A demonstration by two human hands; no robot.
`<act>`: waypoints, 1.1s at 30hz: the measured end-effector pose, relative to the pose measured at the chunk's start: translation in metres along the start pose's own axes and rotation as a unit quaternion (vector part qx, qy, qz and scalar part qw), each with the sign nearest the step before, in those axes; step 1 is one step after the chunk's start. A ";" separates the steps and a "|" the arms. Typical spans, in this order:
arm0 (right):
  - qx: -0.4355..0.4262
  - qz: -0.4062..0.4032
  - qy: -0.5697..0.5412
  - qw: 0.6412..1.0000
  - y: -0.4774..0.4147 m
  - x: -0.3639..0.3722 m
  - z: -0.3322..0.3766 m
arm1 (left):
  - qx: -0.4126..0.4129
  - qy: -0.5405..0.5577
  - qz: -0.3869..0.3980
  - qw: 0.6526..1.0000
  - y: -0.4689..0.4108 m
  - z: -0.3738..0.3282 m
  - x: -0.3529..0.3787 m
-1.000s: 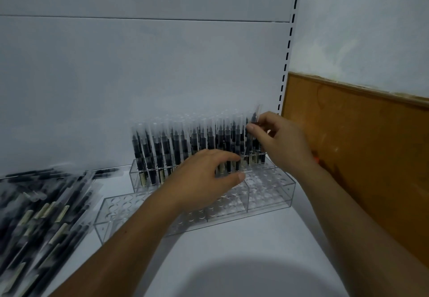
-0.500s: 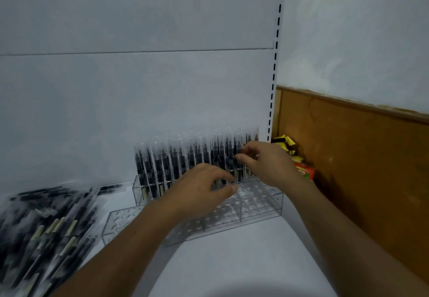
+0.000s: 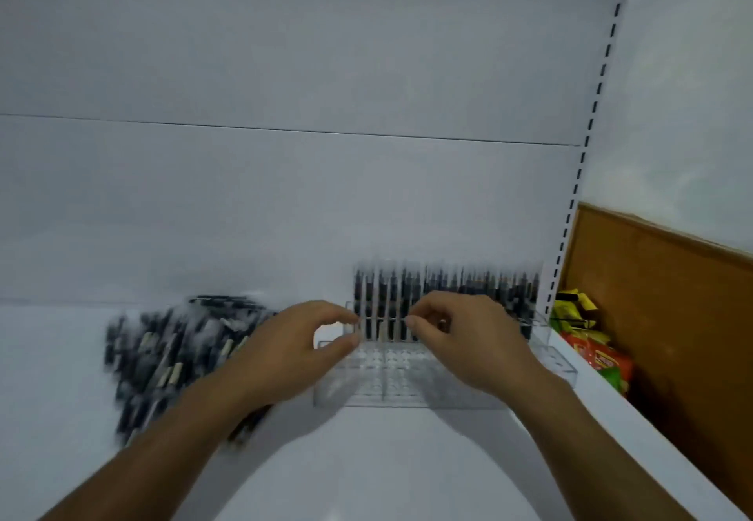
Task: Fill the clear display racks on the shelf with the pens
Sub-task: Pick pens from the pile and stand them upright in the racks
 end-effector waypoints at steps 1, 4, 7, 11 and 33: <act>-0.030 0.012 -0.017 0.999 0.004 0.008 0.024 | -0.015 -0.003 -0.021 1.000 0.016 0.012 -0.012; -0.125 0.050 -0.037 0.990 0.016 0.039 0.088 | -0.055 -0.018 -0.079 0.995 0.063 0.043 -0.041; -0.196 0.087 -0.043 0.976 0.029 0.072 0.134 | -0.091 -0.042 -0.120 0.988 0.104 0.068 -0.058; -0.214 0.140 -0.043 0.966 0.039 0.110 0.158 | -0.161 -0.051 -0.082 0.982 0.130 0.088 -0.056; -0.155 0.028 -0.069 0.985 0.078 0.075 0.115 | -0.095 -0.139 -0.025 0.985 0.074 0.052 -0.032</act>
Point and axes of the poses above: each hand's wrist, its own y-axis away from the middle knuckle, its own x-axis out of the palm, z = x × y, the point moved 5 cm from there along -y, towards the middle knuckle, and after that the axes turned 15 degrees about y, right-handed, at the moved point
